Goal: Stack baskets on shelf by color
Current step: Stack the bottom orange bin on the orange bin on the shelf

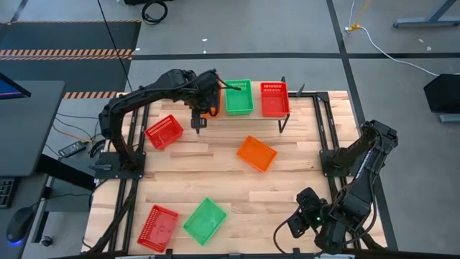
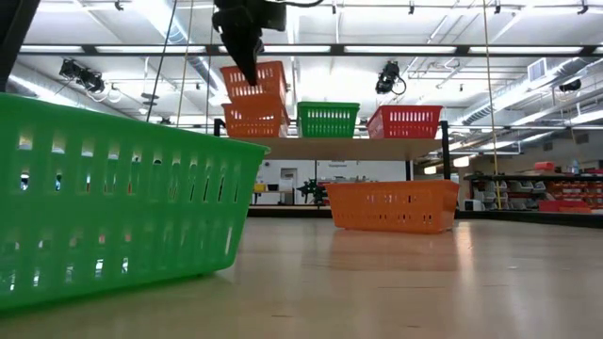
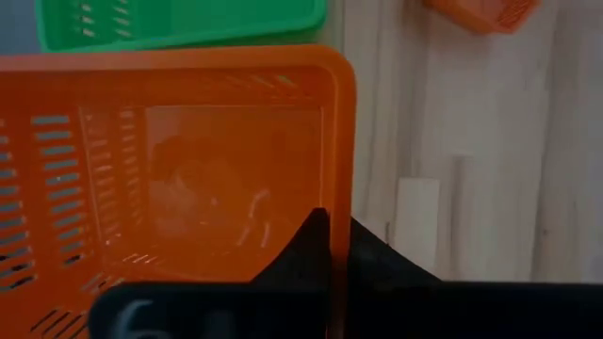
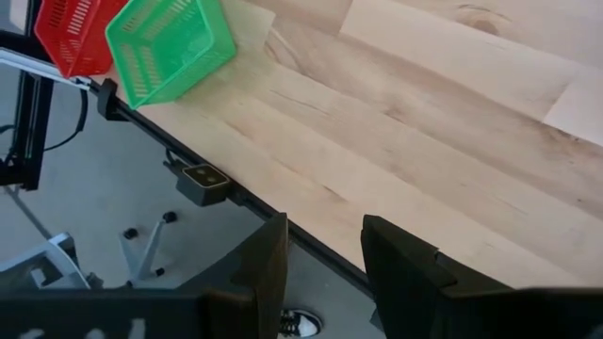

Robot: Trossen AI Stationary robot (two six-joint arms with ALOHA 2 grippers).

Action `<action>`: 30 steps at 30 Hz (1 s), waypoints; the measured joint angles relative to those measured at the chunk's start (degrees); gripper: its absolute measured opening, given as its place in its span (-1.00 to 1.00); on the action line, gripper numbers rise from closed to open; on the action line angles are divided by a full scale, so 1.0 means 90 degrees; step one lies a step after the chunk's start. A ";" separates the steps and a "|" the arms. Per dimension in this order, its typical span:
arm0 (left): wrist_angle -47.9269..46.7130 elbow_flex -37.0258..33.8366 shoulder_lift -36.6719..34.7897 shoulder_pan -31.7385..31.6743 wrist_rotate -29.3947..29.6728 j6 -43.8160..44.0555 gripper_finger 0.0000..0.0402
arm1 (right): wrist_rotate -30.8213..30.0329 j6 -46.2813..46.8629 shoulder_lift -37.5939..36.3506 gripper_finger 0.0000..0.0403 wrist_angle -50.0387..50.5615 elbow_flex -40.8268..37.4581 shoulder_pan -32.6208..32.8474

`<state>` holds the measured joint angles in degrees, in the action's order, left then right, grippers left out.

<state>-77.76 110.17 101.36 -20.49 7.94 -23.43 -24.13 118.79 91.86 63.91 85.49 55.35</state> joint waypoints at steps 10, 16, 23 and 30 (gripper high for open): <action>0.0112 0.0003 0.0162 -0.0084 -0.0340 -0.0203 -0.99 | 0.0001 -0.0001 0.0000 -0.29 0.0004 0.0000 -0.0005; -0.0093 0.0002 0.0384 -0.0135 -0.0320 -0.0135 -0.98 | 0.0003 -0.0001 -0.0001 -0.29 -0.0030 0.0000 -0.0005; 0.0005 0.0002 0.0386 -0.0145 -0.0320 -0.0142 -0.96 | 0.0018 -0.0001 -0.0001 -0.29 -0.0045 0.0000 -0.0005; 0.0117 0.0002 0.0384 -0.0198 -0.0221 -0.0150 -0.78 | 0.0018 0.0019 -0.0001 -0.29 -0.0045 0.0000 -0.0005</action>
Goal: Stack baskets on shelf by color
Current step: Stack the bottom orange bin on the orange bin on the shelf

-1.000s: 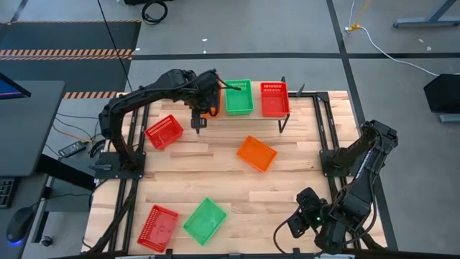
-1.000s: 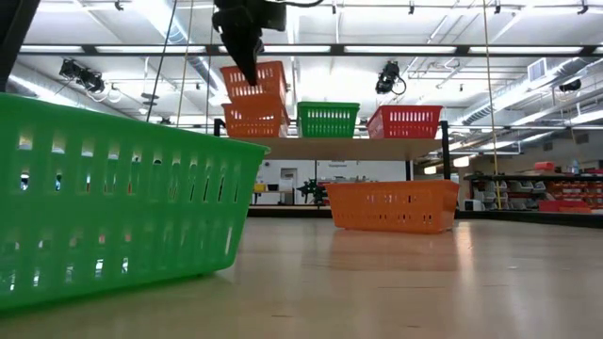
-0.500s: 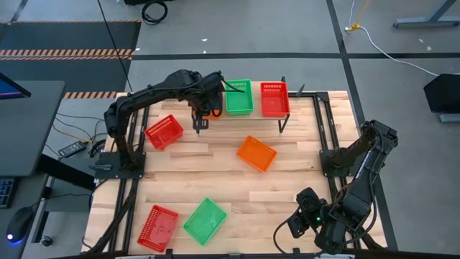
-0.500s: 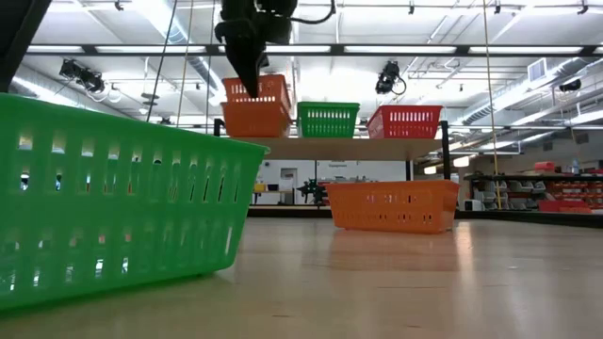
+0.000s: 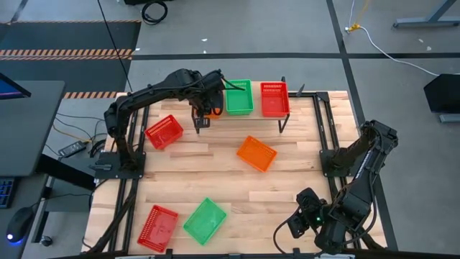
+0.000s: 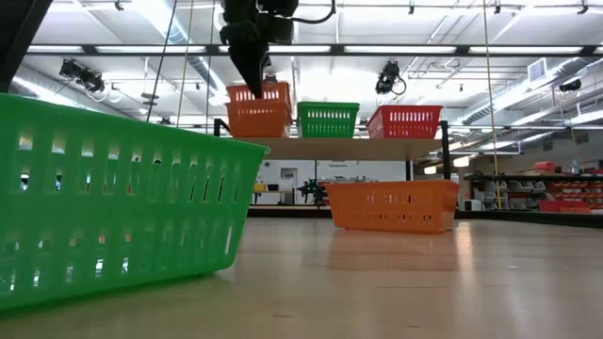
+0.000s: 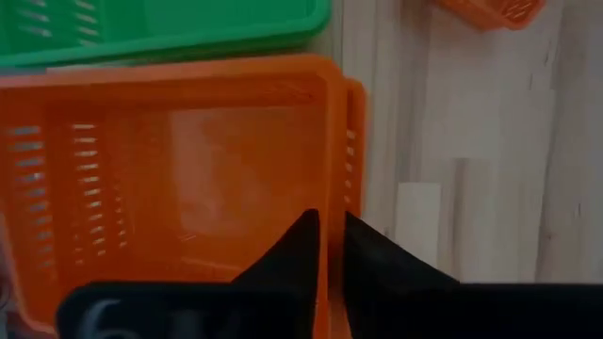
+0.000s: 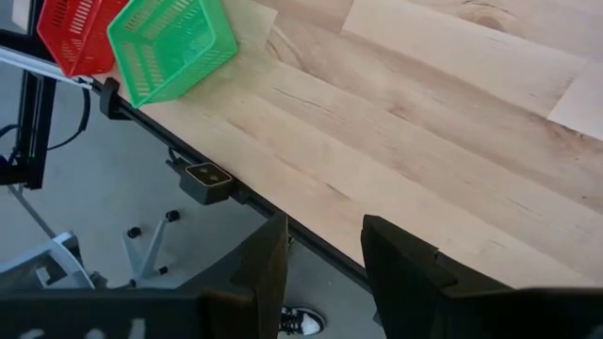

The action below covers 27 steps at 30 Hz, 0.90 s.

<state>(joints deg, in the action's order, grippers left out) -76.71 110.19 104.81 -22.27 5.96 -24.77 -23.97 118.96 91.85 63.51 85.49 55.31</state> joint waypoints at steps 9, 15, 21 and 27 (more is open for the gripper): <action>-0.0133 0.0000 0.0022 -0.0091 0.0000 0.0015 -0.51 | 0.0000 0.0000 0.0000 -0.29 -0.0095 0.0000 0.0000; -0.0139 0.0000 0.0022 -0.0266 -0.0005 0.0383 -0.44 | -0.0007 0.0002 0.0000 -0.29 -0.0100 0.0000 0.0000; -0.0306 0.0000 0.0022 -0.0343 0.0000 0.0568 -0.44 | -0.0015 0.0002 0.0000 -0.29 -0.0100 0.0000 0.0000; -0.0430 0.0000 0.0010 -0.0283 -0.0102 0.0592 -0.44 | -0.0048 -0.0048 0.0000 -0.29 -0.0080 0.0000 0.0000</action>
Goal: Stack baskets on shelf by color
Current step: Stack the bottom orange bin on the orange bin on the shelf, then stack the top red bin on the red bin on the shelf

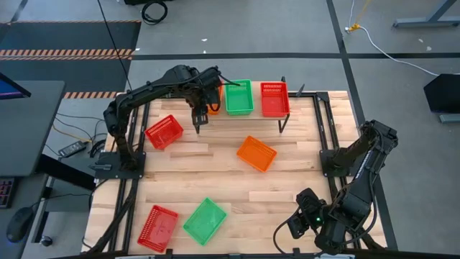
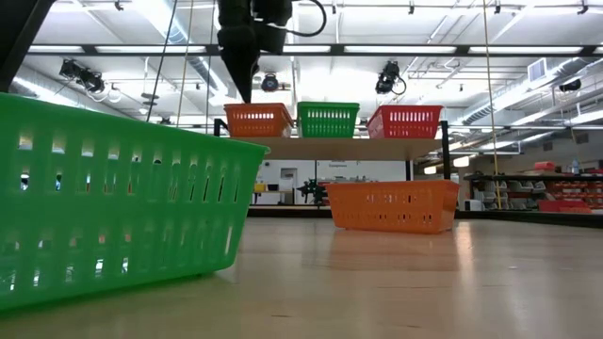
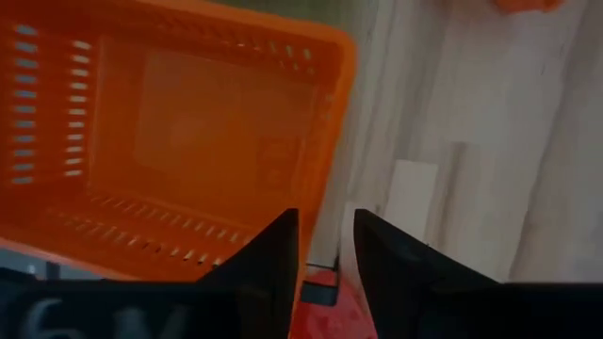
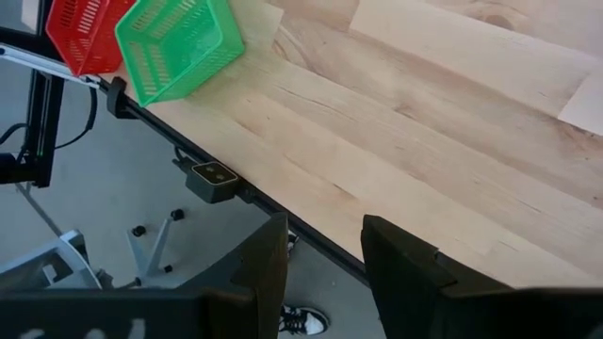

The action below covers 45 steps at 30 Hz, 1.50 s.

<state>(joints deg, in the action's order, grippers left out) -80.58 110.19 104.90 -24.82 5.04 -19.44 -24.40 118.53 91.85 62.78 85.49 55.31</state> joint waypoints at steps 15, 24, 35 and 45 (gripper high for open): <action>0.0110 0.0000 0.0325 -0.0075 -0.0089 -0.0235 -0.48 | -0.0005 -0.0001 0.0000 -0.29 -0.0145 0.0002 0.0000; -0.0065 0.0002 0.0287 0.0066 -0.0088 -0.0196 -0.55 | -0.0003 -0.0010 0.0000 -0.29 -0.0109 0.0002 0.0000; -0.0327 0.0249 0.0245 0.0287 -0.0075 -0.0097 -0.55 | -0.0021 -0.0066 0.0000 -0.29 0.0026 0.0001 0.0000; -0.0153 0.0720 0.0243 0.0325 -0.0071 -0.0024 -0.59 | -0.0022 -0.0069 0.0000 -0.29 0.0085 0.0002 0.0000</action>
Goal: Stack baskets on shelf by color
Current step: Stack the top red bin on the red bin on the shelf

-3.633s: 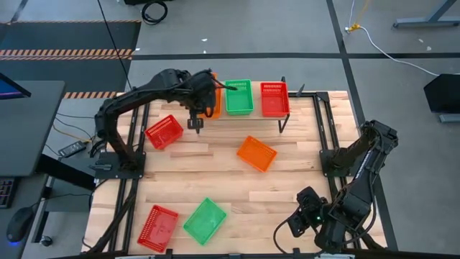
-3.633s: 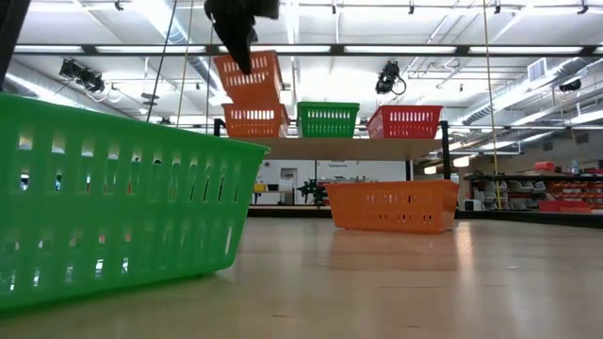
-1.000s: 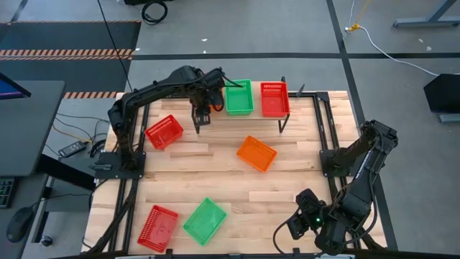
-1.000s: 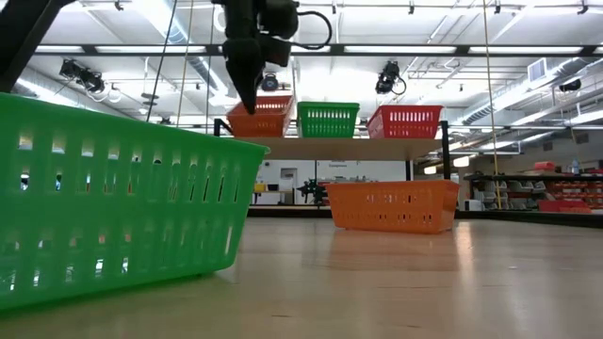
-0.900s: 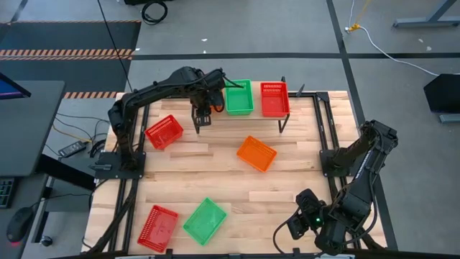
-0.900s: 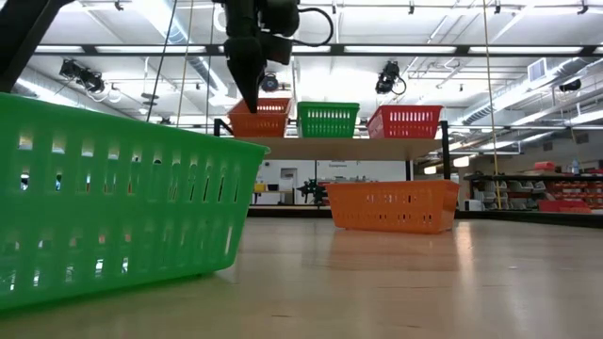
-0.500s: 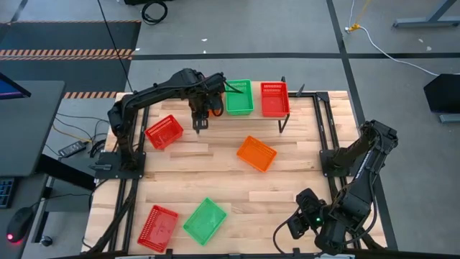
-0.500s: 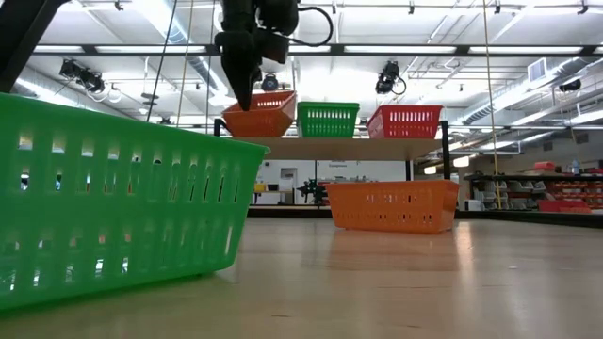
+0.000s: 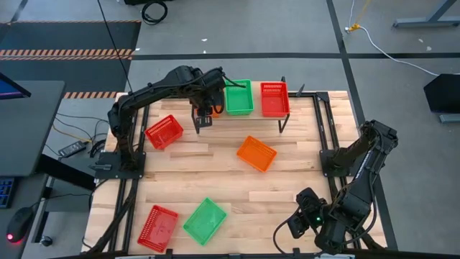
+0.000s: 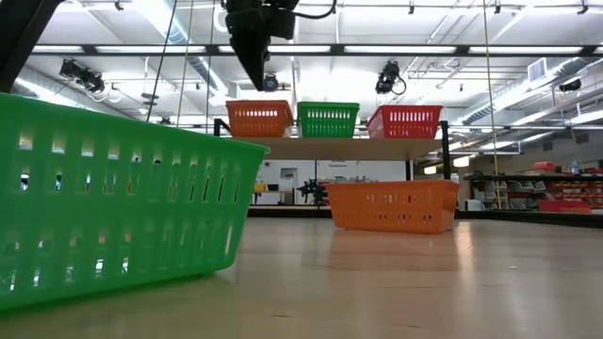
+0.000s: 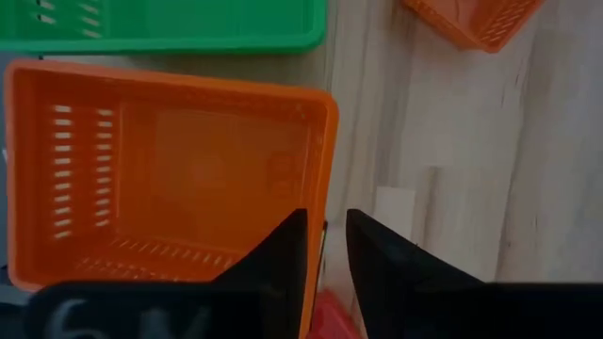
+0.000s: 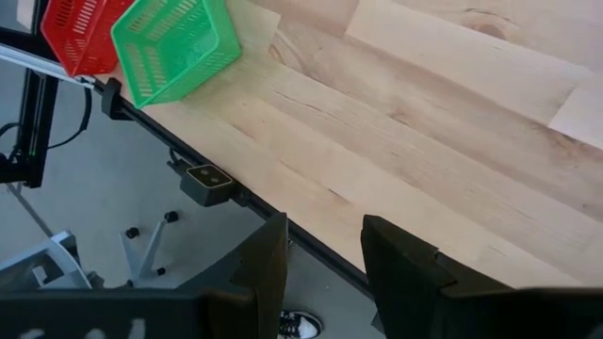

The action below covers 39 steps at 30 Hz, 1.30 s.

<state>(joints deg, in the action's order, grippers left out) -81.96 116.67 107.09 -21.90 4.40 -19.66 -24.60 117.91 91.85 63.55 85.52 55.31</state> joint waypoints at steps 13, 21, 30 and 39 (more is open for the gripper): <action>-0.0900 0.0000 -0.0296 -0.0281 0.0239 0.0068 -0.60 | -0.0009 -0.0002 0.0000 -0.29 -0.0145 0.0000 0.0005; -0.0896 -0.0318 -0.1004 -0.0402 -0.0094 0.0058 -0.60 | -0.0325 -0.0116 0.0000 -0.29 -0.0051 0.0000 0.0005; -0.0727 -0.2006 -0.2014 -0.0633 -0.0192 0.0050 -0.60 | -0.0491 -0.0124 0.0000 -0.29 -0.0088 -0.0257 0.0005; 0.0232 -0.4750 -0.3344 -0.0689 -0.0177 0.0671 -0.60 | -0.0476 -0.0125 0.0000 -0.29 -0.0279 -0.0413 0.0005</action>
<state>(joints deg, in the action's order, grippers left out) -79.86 73.92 76.99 -28.09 2.81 -13.62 -28.88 116.79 91.85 61.04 81.80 55.35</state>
